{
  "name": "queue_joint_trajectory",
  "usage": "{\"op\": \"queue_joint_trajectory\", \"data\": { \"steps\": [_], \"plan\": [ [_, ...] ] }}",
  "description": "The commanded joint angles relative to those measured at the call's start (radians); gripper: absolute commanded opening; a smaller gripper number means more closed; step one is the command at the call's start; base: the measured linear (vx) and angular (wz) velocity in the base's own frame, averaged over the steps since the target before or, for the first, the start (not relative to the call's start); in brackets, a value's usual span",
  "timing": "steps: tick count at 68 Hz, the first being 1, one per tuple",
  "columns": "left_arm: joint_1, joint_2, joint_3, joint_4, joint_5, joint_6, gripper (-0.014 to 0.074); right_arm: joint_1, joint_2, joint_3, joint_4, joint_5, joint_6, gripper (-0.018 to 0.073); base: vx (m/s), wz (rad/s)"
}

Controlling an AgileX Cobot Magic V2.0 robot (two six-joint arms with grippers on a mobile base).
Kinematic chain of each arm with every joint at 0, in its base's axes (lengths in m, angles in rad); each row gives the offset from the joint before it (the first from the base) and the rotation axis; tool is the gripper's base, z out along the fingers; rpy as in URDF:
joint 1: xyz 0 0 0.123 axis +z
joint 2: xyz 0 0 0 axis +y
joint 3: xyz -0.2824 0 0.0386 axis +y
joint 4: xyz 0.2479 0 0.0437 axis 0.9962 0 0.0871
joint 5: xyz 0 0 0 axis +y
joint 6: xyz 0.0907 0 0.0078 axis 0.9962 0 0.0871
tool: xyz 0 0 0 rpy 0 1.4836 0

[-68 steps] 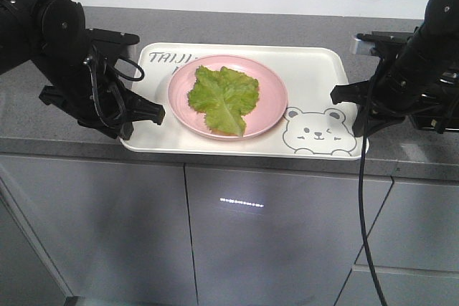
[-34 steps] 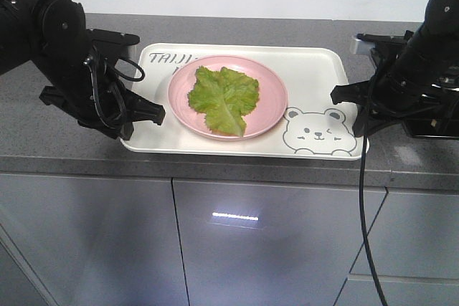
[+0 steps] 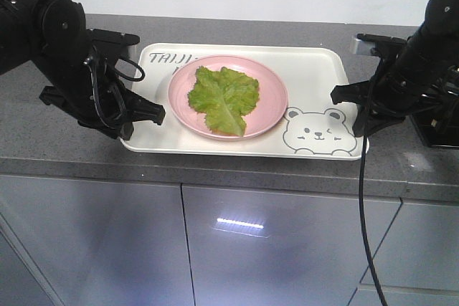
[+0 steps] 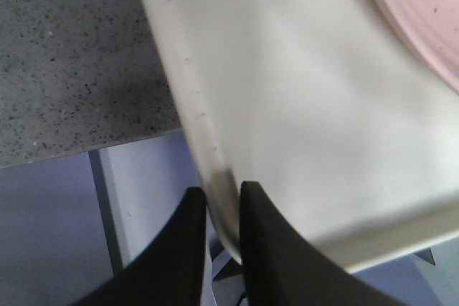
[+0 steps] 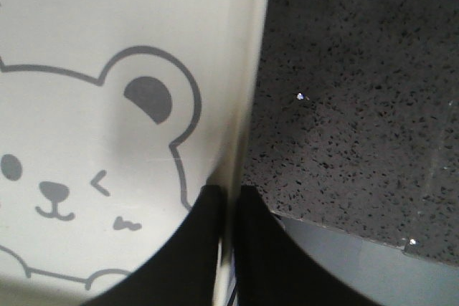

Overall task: Transfer vegetables to tray and serve
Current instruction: 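Drive the base toward the grey countertop holding the tray level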

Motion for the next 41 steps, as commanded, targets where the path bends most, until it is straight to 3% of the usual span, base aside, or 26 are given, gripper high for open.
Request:
{"op": "queue_joint_trajectory", "data": {
  "steps": [1,41],
  "plan": [
    [-0.016,-0.05,-0.034,-0.092,-0.087,0.026,-0.0006,0.014,-0.062,-0.025,0.102,0.035,-0.024,-0.0004,0.03,0.08],
    [-0.016,-0.05,-0.034,-0.092,-0.087,0.026,-0.0006,0.014,-0.062,-0.025,0.102,0.035,-0.024,-0.0004,0.04,0.04]
  ]
}}
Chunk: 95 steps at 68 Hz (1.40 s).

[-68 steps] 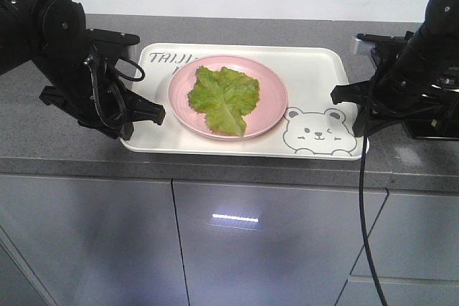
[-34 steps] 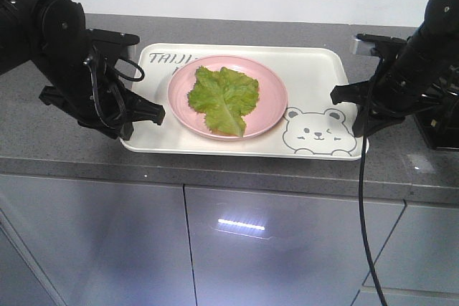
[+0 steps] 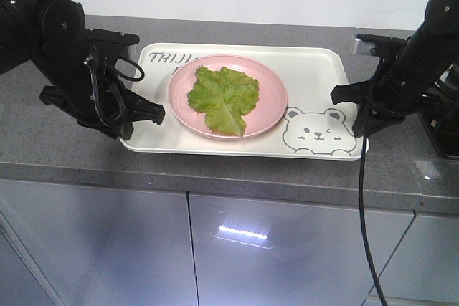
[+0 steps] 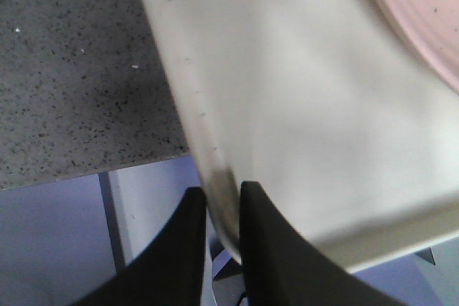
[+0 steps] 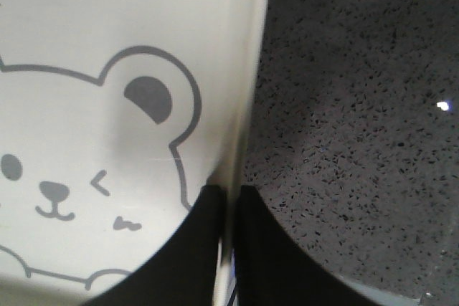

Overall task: Transfer vegetables to tray and serve
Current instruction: 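Drive the base toward the grey countertop holding the tray level, then hold the tray with both grippers above the countertop as the base approaches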

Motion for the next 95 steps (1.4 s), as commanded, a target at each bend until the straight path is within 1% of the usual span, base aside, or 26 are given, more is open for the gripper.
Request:
{"op": "queue_joint_trajectory", "data": {
  "steps": [1,95],
  "plan": [
    [-0.016,-0.05,-0.034,-0.092,-0.087,0.026,-0.0006,0.014,-0.062,-0.025,0.102,0.035,-0.024,-0.0004,0.05,0.01],
    [-0.016,-0.05,-0.034,-0.092,-0.087,0.026,-0.0006,0.014,-0.062,-0.025,0.102,0.035,-0.024,-0.0004,0.06,-0.06]
  ]
}}
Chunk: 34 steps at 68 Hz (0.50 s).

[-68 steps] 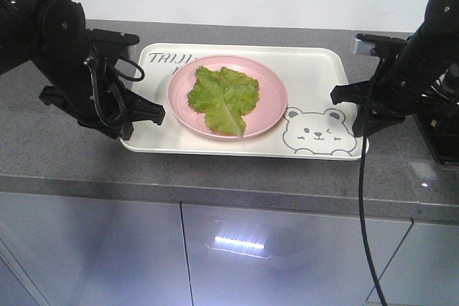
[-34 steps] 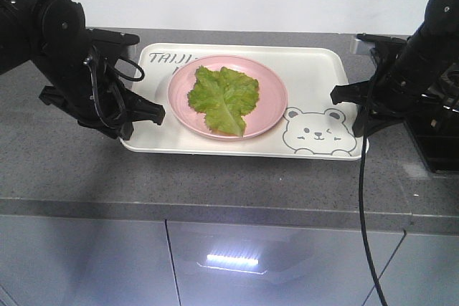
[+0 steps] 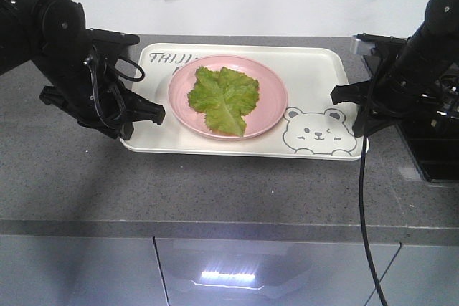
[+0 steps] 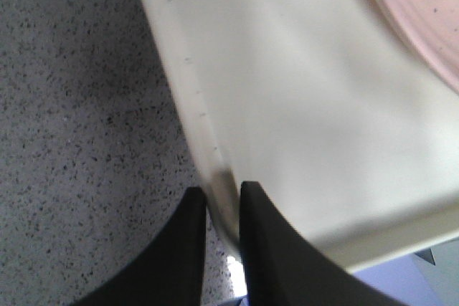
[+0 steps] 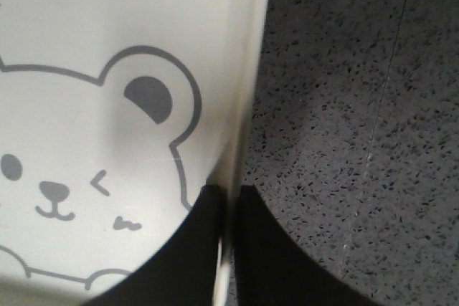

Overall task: Transfer vegetables to tray and serve
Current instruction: 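Hold the tray with both grippers above the countertop as the base approaches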

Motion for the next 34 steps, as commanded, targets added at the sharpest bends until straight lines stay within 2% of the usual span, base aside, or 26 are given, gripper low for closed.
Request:
{"op": "queue_joint_trajectory", "data": {
  "steps": [1,34],
  "plan": [
    [-0.016,-0.05,-0.034,-0.092,-0.087,0.026,-0.0006,0.014,-0.062,-0.025,0.102,0.035,-0.024,-0.0004,0.06,-0.04],
    [-0.016,-0.05,-0.034,-0.092,-0.087,0.026,-0.0006,0.014,-0.062,-0.025,0.102,0.035,-0.024,-0.0004,0.05,-0.04]
  ]
}}
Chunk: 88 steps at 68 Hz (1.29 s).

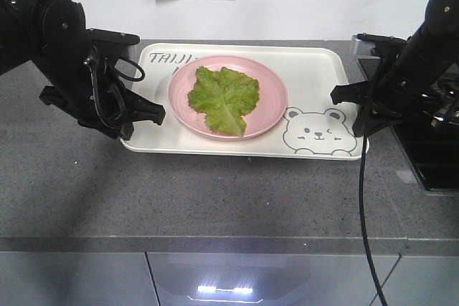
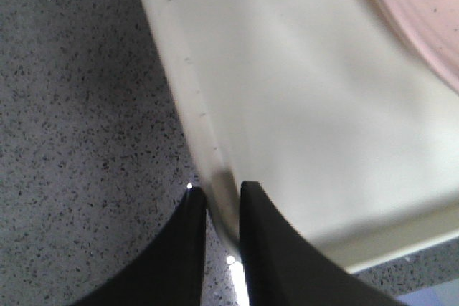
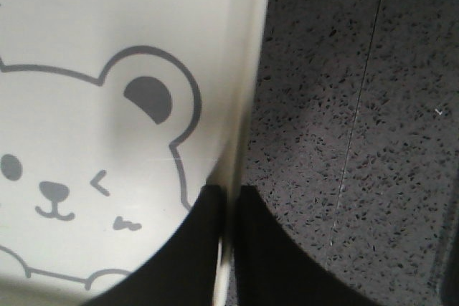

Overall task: Transfer vegetables to tray and serve
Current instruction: 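Hold the tray with both grippers above the countertop as the base approaches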

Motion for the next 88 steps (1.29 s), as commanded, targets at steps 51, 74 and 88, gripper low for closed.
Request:
{"op": "queue_joint_trajectory", "data": {
  "steps": [51,74,88],
  "plan": [
    [-0.016,-0.05,-0.034,-0.092,-0.087,0.026,-0.0006,0.014,-0.062,-0.025,0.102,0.035,-0.024,-0.0004,0.05,0.0],
    [-0.016,-0.05,-0.034,-0.092,-0.087,0.026,-0.0006,0.014,-0.062,-0.025,0.102,0.035,-0.024,-0.0004,0.04,-0.01],
    [-0.016,-0.05,-0.034,-0.092,-0.087,0.026,-0.0006,0.014,-0.062,-0.025,0.102,0.035,-0.024,-0.0004,0.03,0.0]
  ]
}}
